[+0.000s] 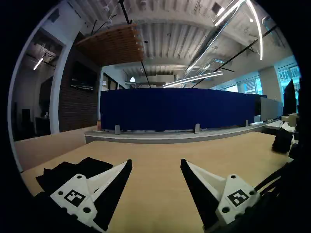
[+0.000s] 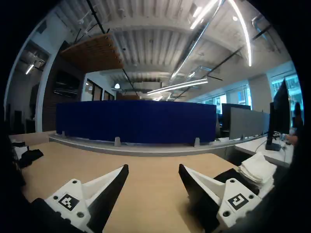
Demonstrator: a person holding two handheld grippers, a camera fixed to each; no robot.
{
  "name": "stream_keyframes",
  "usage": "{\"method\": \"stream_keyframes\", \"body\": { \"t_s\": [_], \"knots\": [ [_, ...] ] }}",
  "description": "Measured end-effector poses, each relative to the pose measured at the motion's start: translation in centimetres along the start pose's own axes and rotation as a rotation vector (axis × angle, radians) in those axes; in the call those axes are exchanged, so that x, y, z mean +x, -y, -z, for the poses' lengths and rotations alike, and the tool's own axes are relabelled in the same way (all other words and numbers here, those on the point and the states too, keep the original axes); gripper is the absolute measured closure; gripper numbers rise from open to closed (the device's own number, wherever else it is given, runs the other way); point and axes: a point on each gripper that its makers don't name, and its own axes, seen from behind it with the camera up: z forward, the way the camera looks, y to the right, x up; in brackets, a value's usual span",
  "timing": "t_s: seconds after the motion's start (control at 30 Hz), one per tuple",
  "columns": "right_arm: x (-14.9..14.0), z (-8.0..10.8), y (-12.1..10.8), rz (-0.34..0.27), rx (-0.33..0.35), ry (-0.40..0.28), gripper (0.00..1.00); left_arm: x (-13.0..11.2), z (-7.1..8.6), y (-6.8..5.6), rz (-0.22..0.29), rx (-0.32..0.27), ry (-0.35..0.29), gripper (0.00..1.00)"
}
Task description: Fold towel
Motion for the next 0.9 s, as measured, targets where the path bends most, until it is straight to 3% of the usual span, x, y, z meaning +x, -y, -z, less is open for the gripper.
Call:
{"method": "stream_keyframes", "body": {
  "t_s": [0.4,0.9],
  "knots": [
    [-4.5,0.1,-0.8,-0.037,0.004,0.023,0.00,0.0,0.1,0.0,0.001,0.000,0.000,0.08],
    [-5.1,0.4,0.1,-0.019,0.021,0.009,0.00,0.0,-0.1,0.0,0.001,0.000,0.000,0.08]
  ]
}}
